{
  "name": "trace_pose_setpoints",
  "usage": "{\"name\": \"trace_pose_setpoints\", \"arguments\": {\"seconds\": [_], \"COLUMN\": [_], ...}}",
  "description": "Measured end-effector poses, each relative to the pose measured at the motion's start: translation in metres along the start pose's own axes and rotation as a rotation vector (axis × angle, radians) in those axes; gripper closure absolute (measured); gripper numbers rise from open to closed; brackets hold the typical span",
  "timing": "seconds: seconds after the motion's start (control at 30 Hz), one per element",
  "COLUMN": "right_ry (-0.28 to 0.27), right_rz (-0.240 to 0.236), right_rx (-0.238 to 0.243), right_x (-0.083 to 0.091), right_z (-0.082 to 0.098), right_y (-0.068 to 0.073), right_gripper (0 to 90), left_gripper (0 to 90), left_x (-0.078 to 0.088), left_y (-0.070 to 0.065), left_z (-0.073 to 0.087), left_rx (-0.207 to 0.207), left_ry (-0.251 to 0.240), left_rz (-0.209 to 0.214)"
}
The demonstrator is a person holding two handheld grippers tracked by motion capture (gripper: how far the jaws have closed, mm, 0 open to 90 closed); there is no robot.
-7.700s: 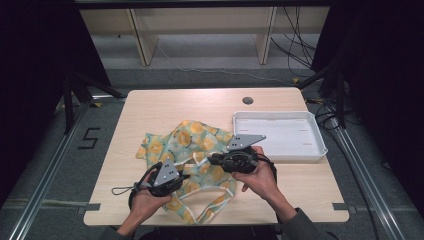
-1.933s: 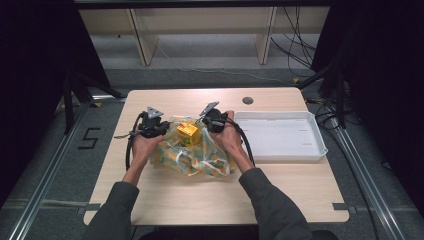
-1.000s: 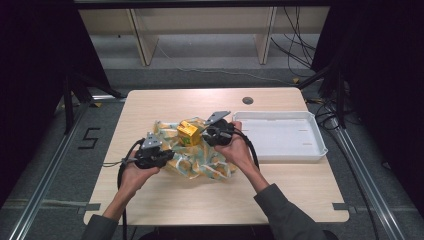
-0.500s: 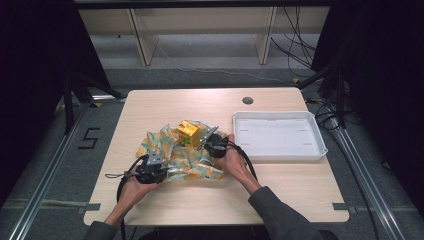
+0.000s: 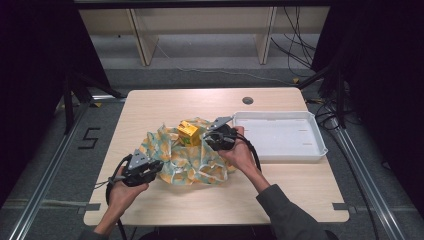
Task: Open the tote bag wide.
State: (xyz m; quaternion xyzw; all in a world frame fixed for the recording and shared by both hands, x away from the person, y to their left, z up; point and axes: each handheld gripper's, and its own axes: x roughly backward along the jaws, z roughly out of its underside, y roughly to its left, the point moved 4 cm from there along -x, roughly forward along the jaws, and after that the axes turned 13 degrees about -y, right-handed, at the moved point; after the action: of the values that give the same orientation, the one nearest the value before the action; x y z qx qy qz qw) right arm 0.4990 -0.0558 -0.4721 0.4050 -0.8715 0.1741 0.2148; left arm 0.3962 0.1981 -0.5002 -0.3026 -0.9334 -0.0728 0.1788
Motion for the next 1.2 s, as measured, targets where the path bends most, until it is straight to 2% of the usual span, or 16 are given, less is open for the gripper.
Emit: {"name": "trace_pose_setpoints", "arguments": {"seconds": [0.07,0.13,0.23,0.27,0.47,0.6,0.63,0.73,0.8,0.87,0.93,0.97,1.0,1.13,1.17,1.2], "right_ry": [-0.034,-0.067,-0.100,-0.089,-0.088,-0.067,-0.058,-0.050,-0.047,-0.027,-0.025,-0.019,-0.010,0.006,0.007,0.011], "right_rz": [-0.012,-0.037,-0.050,-0.056,-0.074,-0.081,-0.083,-0.096,-0.108,-0.129,-0.127,-0.126,-0.128,-0.126,-0.123,-0.126], "right_rx": [0.011,0.006,0.019,0.018,0.020,0.021,0.016,0.014,0.021,0.017,0.008,0.023,-0.001,0.002,0.006,0.012], "right_x": [0.002,0.004,0.002,0.000,-0.015,-0.023,-0.024,-0.034,-0.039,-0.043,-0.046,-0.052,-0.053,-0.060,-0.062,-0.065], "right_z": [-0.007,-0.015,-0.022,-0.027,-0.039,-0.043,-0.044,-0.047,-0.047,-0.047,-0.047,-0.047,-0.047,-0.046,-0.046,-0.045], "right_y": [0.000,0.002,0.003,0.004,0.009,0.012,0.013,0.012,0.012,0.012,0.013,0.013,0.015,0.016,0.015,0.015], "right_gripper": [62.6,60.3,56.5,52.3,43.6,41.0,40.8,40.5,40.4,39.2,39.2,39.6,39.5,40.4,40.9,41.5], "left_gripper": [73.3,67.1,58.1,50.3,38.7,35.2,33.8,32.3,32.3,32.3,32.3,32.3,32.3,31.8,30.7,30.3], "left_x": [0.011,0.015,0.024,0.031,0.040,0.045,0.047,0.050,0.054,0.054,0.057,0.057,0.058,0.062,0.061,0.062], "left_y": [-0.004,-0.004,-0.014,-0.019,-0.034,-0.039,-0.038,-0.043,-0.044,-0.046,-0.045,-0.046,-0.047,-0.042,-0.044,-0.044], "left_z": [0.000,0.001,0.006,0.010,0.022,0.028,0.029,0.039,0.041,0.043,0.044,0.044,0.044,0.046,0.047,0.048], "left_rx": [0.022,0.002,0.028,-0.002,0.012,0.030,0.003,0.040,0.015,0.034,0.008,0.026,0.044,0.008,0.042,0.040], "left_ry": [-0.030,-0.023,-0.018,0.022,0.053,0.084,0.093,0.099,0.116,0.117,0.135,0.120,0.104,0.132,0.119,0.129], "left_rz": [0.003,0.006,0.020,0.037,0.037,0.037,0.042,0.026,0.037,0.034,0.042,0.037,0.035,0.036,0.025,0.028]}}
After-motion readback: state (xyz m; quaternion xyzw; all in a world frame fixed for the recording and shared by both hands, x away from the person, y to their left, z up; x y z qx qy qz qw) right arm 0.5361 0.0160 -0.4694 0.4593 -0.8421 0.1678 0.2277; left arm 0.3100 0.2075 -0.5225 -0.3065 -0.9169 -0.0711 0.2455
